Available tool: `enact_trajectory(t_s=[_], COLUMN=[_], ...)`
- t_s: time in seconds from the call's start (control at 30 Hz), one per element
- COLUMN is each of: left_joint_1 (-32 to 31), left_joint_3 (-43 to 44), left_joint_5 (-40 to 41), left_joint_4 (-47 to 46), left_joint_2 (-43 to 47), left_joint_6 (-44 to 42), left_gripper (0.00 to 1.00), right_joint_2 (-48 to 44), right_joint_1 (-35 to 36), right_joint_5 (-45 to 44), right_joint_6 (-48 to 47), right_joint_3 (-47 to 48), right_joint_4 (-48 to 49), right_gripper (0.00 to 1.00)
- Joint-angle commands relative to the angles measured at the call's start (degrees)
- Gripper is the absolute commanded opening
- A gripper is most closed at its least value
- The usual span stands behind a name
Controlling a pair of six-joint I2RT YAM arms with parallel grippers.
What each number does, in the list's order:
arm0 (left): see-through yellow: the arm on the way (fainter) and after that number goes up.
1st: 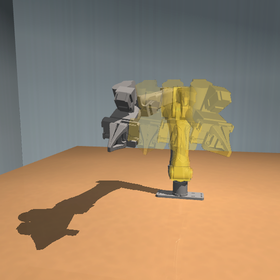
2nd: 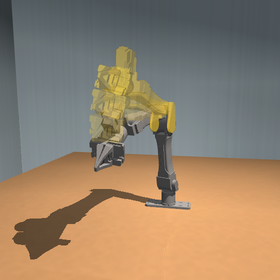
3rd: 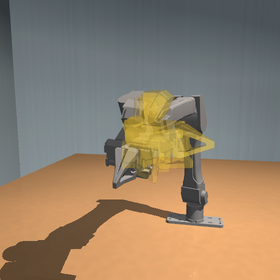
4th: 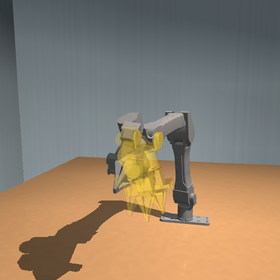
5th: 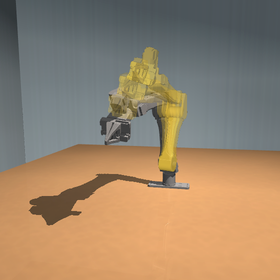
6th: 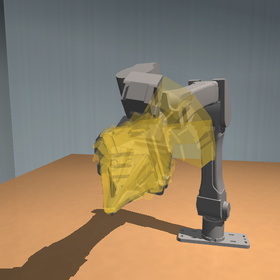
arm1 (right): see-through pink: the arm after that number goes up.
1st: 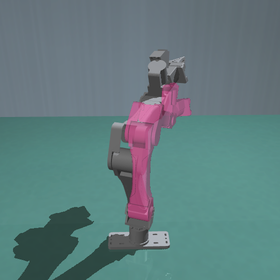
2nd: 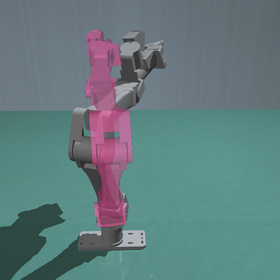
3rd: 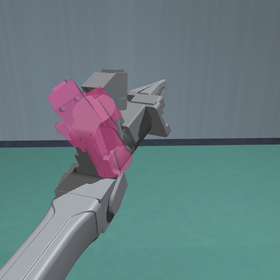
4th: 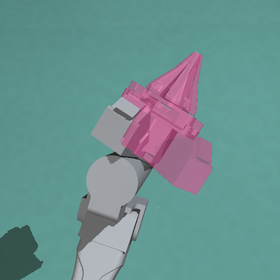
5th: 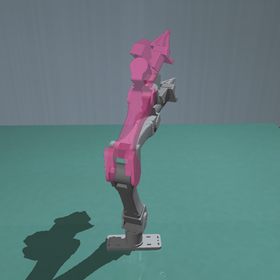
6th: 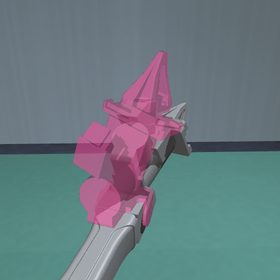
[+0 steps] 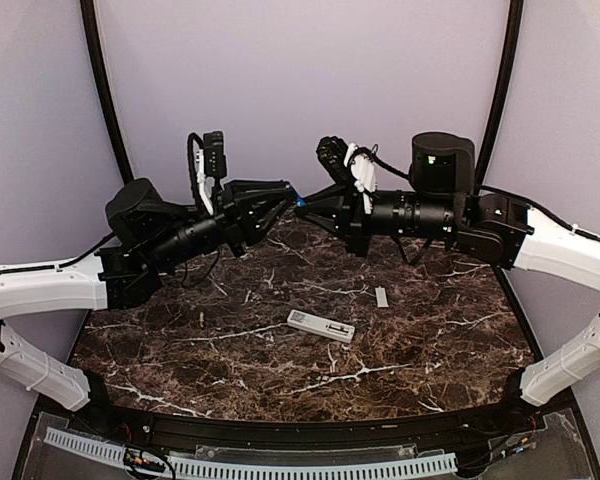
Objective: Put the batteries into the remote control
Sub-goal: Pass from the right arm to the left
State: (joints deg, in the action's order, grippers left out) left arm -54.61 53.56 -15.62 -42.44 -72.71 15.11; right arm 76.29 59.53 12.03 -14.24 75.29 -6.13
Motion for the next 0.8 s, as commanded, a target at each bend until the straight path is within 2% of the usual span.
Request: enact_trajectory(t_s=[0.0, 0.1, 0.37, 0.5, 0.63, 0.67, 0.77], left_joint_1=[-0.15, -0.16, -0.16, -0.22, -0.15, -0.19, -0.2], left_joint_3=[1.98, 2.44, 2.17, 1.7, 1.53, 1.58, 1.5], left_joint_5=[-0.94, -1.06, -2.34, -2.24, -2.82, -2.61, 0.0], left_joint_4=[1.46, 1.98, -0.46, -1.11, -0.62, -0.28, 3.1], left_joint_2=[-1.16, -1.56, -2.45, -2.28, -2.02, -1.79, -0.72], left_joint_6=[0.99, 1.2, 2.42, 2.34, 1.52, 1.29, -1.18], left_gripper=[0.21, 0.2, 0.1, 0.0, 0.0, 0.0, 0.0], right_joint_2=[0.43, 0.47, 1.64, 2.06, 2.66, 2.78, 2.61], right_joint_1=[-0.33, -0.33, -0.35, -0.38, -0.46, -0.52, -0.9], right_joint_5=[0.15, 0.57, 0.48, 0.35, 0.79, 0.63, -0.54], right_joint_6=[0.8, 0.81, 0.38, 0.1, 0.01, 0.0, -0.38], right_joint_3=[-0.47, -0.56, -0.27, -0.01, 0.74, 1.08, 1.44], right_joint_4=[0.5, 0.51, 0.04, -0.35, -0.87, -1.31, -2.97], right_gripper=[0.0, 0.0, 0.0, 0.0, 0.0, 0.03, 0.23])
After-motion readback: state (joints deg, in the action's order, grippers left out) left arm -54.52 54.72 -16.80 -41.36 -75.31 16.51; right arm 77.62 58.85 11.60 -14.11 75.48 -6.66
